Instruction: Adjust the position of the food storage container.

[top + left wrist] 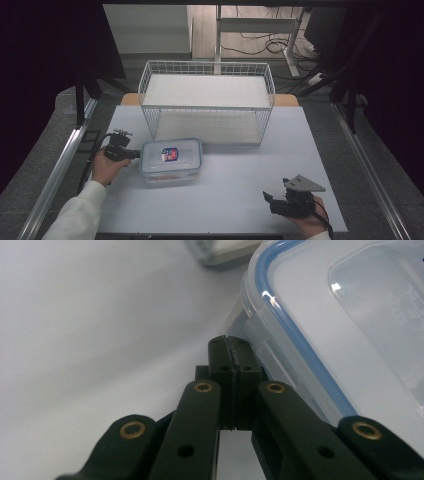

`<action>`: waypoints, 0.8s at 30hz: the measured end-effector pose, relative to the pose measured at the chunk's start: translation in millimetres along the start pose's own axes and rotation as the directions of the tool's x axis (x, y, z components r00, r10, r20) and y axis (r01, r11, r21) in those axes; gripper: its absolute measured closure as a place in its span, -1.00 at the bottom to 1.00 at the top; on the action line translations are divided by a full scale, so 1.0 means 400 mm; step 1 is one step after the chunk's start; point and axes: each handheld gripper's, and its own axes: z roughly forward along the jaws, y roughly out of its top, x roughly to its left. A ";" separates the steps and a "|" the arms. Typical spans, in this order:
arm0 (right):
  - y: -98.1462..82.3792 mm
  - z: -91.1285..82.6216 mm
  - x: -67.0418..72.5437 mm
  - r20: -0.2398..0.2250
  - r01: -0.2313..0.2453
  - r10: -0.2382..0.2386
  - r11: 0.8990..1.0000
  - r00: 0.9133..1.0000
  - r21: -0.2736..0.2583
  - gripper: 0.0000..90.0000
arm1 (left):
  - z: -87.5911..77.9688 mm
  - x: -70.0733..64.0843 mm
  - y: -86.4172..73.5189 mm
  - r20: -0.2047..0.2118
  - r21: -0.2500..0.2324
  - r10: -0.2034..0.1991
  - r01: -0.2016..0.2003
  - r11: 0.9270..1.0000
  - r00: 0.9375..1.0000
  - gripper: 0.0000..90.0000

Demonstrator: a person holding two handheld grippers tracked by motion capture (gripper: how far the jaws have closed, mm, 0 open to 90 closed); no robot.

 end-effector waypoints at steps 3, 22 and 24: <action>0.000 0.000 -0.001 0.000 0.000 0.000 1.000 1.000 0.001 -0.60 | 0.008 -0.018 0.006 0.012 0.003 0.008 -0.008 1.000 1.000 1.00; -0.002 0.005 0.002 -0.007 0.008 -0.008 1.000 1.000 0.013 -0.60 | 0.095 -0.151 0.072 0.119 -0.002 0.030 -0.030 1.000 0.992 1.00; -0.002 0.005 0.002 -0.007 0.009 -0.009 1.000 1.000 0.013 -0.60 | 0.099 -0.157 0.075 0.126 0.001 0.035 -0.036 0.999 0.991 1.00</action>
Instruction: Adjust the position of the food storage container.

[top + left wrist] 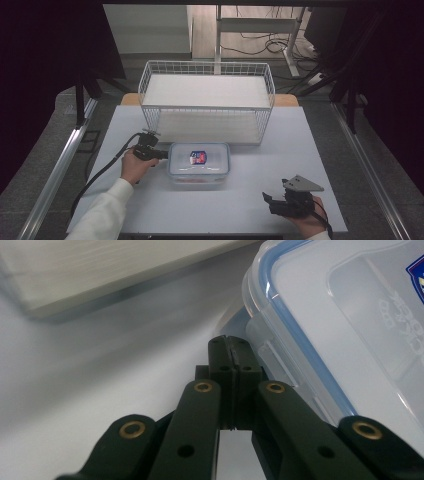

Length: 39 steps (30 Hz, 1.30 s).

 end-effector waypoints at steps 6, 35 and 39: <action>-0.001 0.001 -0.002 -0.001 0.004 -0.004 1.000 1.000 0.004 -0.60 | 0.019 -0.028 0.014 0.010 0.009 0.032 -0.032 0.999 0.999 1.00; -0.003 0.010 0.015 -0.010 0.025 -0.025 1.000 1.000 -0.016 -0.60 | -0.216 -0.112 -0.195 0.052 -0.276 0.117 -0.099 0.956 0.992 0.94; -0.003 0.010 0.016 -0.018 0.031 -0.032 0.999 0.999 -0.027 -0.60 | -0.210 -0.127 -0.212 -0.030 -0.278 0.102 -0.106 0.955 0.994 0.31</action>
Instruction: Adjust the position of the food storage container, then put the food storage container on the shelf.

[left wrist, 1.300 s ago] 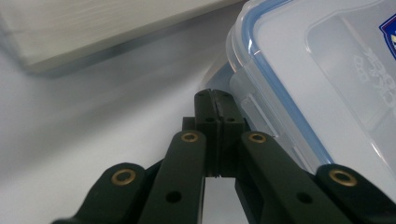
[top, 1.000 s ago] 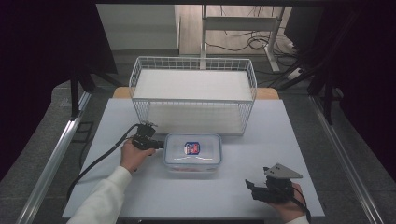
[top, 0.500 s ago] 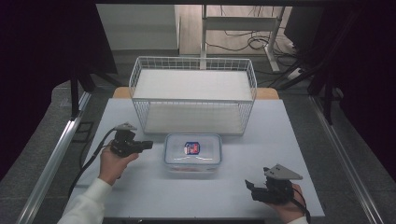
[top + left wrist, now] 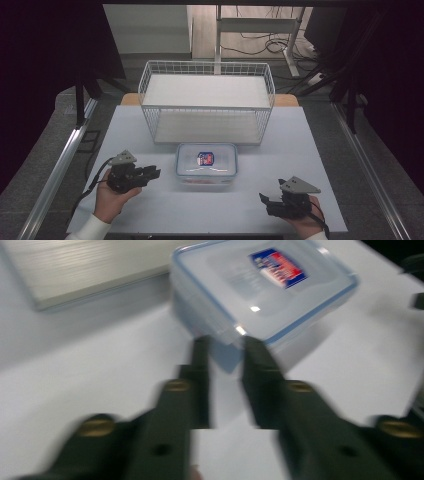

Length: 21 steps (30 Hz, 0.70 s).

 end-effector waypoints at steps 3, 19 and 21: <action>0.001 0.000 0.001 -0.012 0.005 -0.005 1.000 1.000 -0.007 -0.60 | 0.000 -0.001 0.001 0.010 0.003 -0.016 0.016 1.000 1.000 -0.15; 0.031 0.007 0.015 -0.110 -0.044 0.041 0.999 0.993 -0.025 -0.58 | 0.010 0.005 0.014 0.059 0.028 -0.085 0.083 0.996 0.995 -0.41; 0.035 0.009 0.015 -0.127 -0.059 0.055 0.998 0.990 -0.023 -0.58 | 0.011 0.007 0.017 0.063 0.023 -0.093 0.092 0.996 0.994 -0.44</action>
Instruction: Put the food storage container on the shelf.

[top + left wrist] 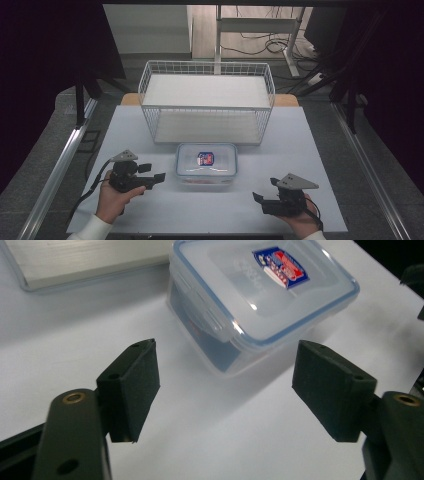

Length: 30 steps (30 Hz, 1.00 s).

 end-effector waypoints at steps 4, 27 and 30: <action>0.031 0.022 -0.003 -0.078 -0.037 0.039 0.999 0.996 0.030 -0.62 | -0.005 0.003 0.016 0.045 -0.033 -0.067 0.068 0.997 0.997 -0.53; 0.153 0.146 -0.039 -0.203 -0.164 0.173 0.985 0.964 0.058 -0.69 | 0.146 0.059 0.097 0.112 0.082 -0.155 0.146 0.986 0.982 -0.63; 0.156 0.157 -0.050 -0.213 -0.191 0.200 0.980 0.956 0.062 -0.69 | 0.173 0.071 0.099 0.129 0.098 -0.167 0.155 0.983 0.977 -0.64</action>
